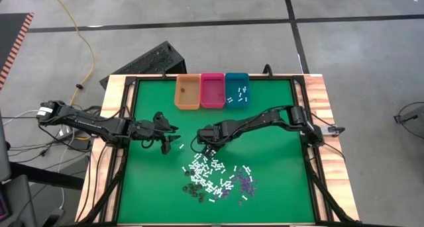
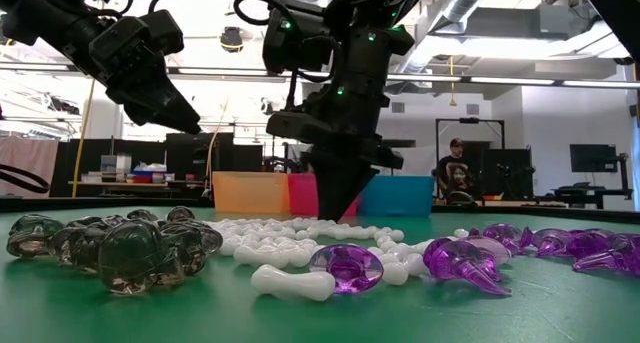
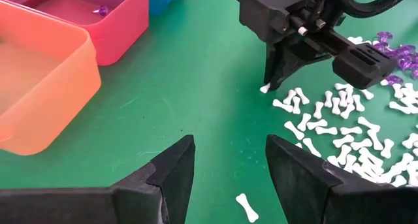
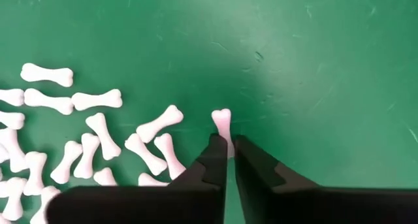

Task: Sort Halloween decoration
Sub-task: Put the white bone toy into the blue bin

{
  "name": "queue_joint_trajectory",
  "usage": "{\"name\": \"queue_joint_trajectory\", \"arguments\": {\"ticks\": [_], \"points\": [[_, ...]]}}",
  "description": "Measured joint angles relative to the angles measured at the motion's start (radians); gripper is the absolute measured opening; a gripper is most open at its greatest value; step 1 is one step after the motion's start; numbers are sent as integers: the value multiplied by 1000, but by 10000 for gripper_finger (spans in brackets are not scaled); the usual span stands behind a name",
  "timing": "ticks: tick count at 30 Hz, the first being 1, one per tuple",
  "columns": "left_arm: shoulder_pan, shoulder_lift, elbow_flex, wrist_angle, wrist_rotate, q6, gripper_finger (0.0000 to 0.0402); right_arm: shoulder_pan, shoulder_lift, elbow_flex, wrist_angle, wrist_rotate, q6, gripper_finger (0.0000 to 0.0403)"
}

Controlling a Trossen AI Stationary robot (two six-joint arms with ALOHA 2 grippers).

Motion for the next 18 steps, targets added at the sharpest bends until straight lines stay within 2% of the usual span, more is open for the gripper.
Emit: {"name": "queue_joint_trajectory", "arguments": {"ticks": [6,18], "points": [[0,0,0,0,0,0,179,0,0,0,0,-2,-5,24],[0,0,0,-2,-1,8,179,-55,-83,-1,-95,-24,-92,23]]}}
